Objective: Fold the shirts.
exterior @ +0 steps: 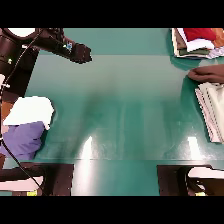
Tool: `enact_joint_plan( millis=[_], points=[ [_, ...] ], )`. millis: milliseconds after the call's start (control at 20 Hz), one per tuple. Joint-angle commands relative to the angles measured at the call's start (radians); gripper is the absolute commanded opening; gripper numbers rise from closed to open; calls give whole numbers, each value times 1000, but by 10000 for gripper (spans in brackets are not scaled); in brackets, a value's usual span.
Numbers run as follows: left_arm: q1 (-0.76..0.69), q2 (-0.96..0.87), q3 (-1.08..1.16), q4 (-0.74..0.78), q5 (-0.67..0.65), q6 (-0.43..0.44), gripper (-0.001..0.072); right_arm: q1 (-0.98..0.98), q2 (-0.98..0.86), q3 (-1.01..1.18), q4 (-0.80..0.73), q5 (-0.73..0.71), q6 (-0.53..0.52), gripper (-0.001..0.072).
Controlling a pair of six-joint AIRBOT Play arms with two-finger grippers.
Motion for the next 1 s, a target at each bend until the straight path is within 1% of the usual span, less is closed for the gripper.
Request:
enact_joint_plan(
  millis=[0, 100, 300, 400, 650, 750, 900, 950],
  points=[
    [-2, -1, 0, 0, 1, 0, 25, -13, -2, 124, 22, 57, -18, 15],
    [-2, -1, 0, 1, 0, 0, 25, -25, -2, 185, -11, 109, -18, 16],
    [-2, -1, 0, 3, -1, 0, 25, -65, 2, 230, -16, 241, -21, 15],
    [-2, -1, 0, 3, -2, 0, 25, -100, 35, 190, -24, 243, -21, 15],
    [-2, -1, 0, 4, -4, 1, 25, -199, 164, -39, -234, 247, -21, 16],
    [-2, -1, 0, 3, -4, 19, 25, -239, 206, -146, -318, 268, -21, 16],
    [-2, -1, 0, 4, -4, 27, 25, -296, 259, -312, -381, 286, -21, 20],
    [-2, -1, 0, 4, -4, 27, 25, -313, 275, -367, -395, 294, -21, 35]
  ],
)
